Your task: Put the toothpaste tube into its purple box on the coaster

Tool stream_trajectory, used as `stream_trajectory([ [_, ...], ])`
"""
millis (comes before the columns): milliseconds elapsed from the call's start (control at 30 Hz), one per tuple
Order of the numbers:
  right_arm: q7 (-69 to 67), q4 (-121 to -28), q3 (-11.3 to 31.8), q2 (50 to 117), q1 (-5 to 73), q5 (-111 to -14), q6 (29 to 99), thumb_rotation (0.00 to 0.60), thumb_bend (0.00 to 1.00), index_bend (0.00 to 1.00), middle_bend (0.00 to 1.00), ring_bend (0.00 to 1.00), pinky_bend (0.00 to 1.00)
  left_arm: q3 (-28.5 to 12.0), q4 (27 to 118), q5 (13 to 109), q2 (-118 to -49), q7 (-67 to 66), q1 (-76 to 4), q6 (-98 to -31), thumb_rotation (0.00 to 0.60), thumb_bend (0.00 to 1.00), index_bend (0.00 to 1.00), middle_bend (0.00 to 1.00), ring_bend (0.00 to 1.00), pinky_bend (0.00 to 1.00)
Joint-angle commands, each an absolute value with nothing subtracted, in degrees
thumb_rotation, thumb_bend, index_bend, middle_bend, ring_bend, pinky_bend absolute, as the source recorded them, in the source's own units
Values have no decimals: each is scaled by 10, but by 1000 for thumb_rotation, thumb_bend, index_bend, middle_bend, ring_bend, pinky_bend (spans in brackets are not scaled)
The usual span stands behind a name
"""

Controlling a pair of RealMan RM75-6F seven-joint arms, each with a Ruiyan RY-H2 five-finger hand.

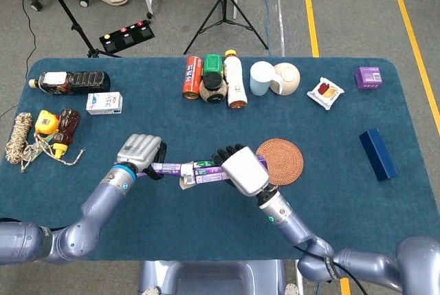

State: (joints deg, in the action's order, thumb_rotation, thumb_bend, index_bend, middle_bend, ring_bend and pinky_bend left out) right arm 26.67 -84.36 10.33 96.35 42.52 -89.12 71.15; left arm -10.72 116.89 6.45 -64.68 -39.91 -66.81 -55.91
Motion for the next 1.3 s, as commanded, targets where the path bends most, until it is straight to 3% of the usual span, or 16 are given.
stream_trajectory([
  [33, 268, -835, 101, 972, 424, -898, 718, 600, 438, 496, 570, 552, 663, -108, 1163, 52, -640, -392, -676, -547, 600, 266, 692, 548, 499, 632],
  [500, 292, -797, 103, 1012, 417, -918, 755, 600, 438, 499, 573, 558, 666, -102, 1179, -3, -640, -396, -722, -550, 600, 265, 692, 548, 499, 638],
  [967, 279, -769, 101, 1044, 404, -931, 786, 600, 440, 503, 575, 561, 668, -109, 1182, -29, -667, -398, -752, -604, 600, 306, 710, 581, 518, 656],
  [1300, 279, -767, 104, 1053, 401, -935, 790, 600, 441, 505, 577, 562, 669, -137, 1185, -54, -712, -392, -770, -664, 600, 292, 714, 586, 521, 663],
])
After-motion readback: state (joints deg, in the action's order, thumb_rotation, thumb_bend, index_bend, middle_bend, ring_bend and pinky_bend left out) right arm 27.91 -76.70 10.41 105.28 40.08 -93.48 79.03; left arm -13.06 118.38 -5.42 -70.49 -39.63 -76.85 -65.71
